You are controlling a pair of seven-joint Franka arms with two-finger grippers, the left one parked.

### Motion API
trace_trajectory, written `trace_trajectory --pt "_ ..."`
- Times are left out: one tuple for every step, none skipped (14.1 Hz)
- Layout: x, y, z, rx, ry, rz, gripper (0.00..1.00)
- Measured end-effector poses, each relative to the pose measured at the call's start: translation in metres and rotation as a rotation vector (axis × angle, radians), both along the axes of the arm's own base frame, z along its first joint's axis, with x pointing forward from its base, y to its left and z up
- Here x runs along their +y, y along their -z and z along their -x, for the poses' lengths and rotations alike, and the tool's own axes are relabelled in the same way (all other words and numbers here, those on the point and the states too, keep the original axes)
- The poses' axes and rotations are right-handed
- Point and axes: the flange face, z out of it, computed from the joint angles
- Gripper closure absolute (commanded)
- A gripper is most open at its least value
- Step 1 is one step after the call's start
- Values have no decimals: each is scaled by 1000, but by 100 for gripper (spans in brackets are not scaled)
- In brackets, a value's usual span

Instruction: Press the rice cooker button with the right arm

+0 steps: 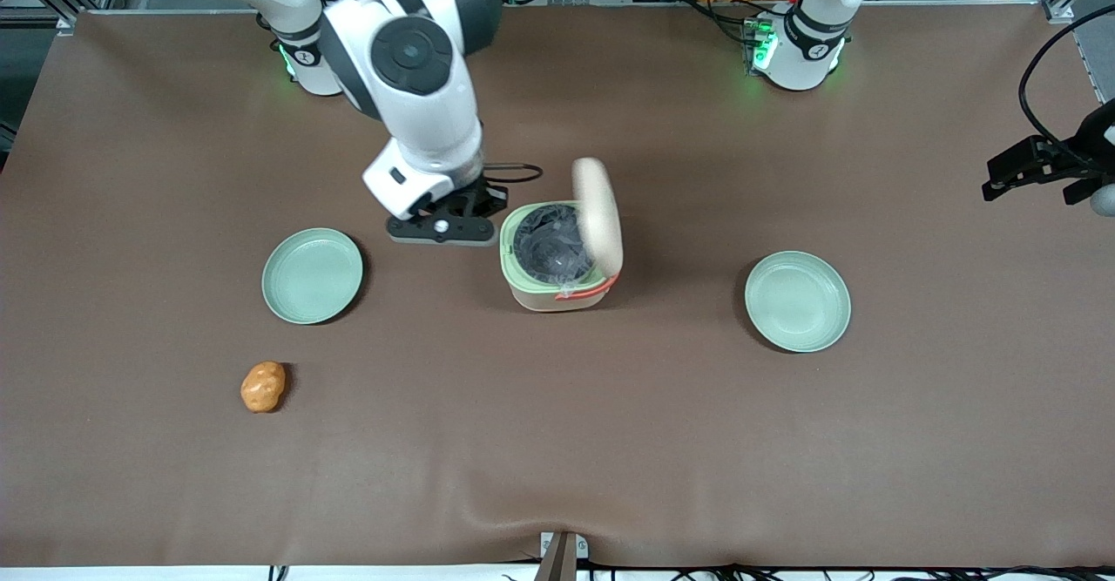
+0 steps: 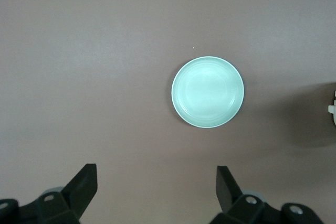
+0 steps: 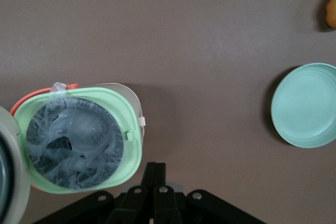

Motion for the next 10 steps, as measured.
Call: trace_trajectory --pt "-9 -13 0 2 11 0 100" --pt "-21 -30 0 2 25 -2 100" --pt "-35 -46 0 4 43 -2 97" --pt "-51 -61 -1 7 63 -2 73" --pt "-70 -76 -2 6 85 -6 41" --pt "-89 -91 -3 4 101 -10 15" --pt "-110 -104 -4 5 99 -14 0" --pt "-133 -116 -5 11 82 -16 0" --pt "-157 -127 -4 21 66 -17 0" --pt "-182 -137 -4 30 61 -18 0"
